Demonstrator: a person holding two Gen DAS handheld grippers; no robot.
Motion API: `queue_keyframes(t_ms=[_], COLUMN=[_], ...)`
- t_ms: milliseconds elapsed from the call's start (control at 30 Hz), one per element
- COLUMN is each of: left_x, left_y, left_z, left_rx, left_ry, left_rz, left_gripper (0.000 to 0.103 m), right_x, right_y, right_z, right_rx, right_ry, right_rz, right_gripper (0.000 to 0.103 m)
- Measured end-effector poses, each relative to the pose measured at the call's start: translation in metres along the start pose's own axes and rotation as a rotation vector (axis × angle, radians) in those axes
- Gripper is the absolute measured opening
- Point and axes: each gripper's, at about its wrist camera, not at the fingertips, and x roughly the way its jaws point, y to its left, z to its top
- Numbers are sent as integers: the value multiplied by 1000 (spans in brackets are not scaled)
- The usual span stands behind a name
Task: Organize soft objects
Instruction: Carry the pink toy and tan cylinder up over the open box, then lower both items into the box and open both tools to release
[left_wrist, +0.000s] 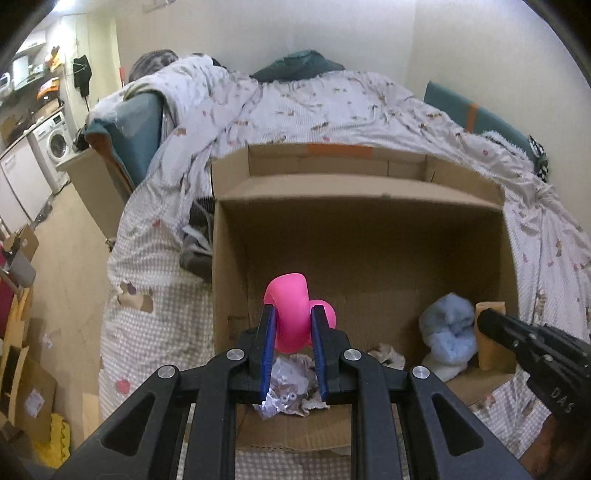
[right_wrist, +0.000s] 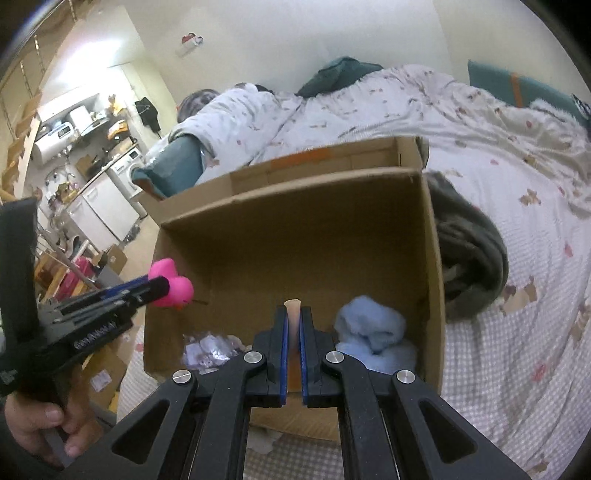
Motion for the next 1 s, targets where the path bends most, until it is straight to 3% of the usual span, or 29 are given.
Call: queue_keyframes(t_ms=[667, 1000], left_x=[22, 26], left_y=[-6, -2], left_z=[-18, -20], left_rx=[44, 25], left_ry=[45, 60], left_rz=[-14, 17], left_gripper=[17, 17], right_x=[11, 14], right_y=[1, 2], right_z=[-6, -6], right_rx=[-2, -5], right_ry=[31, 40], right_rz=[-7, -13], right_gripper=[7, 7])
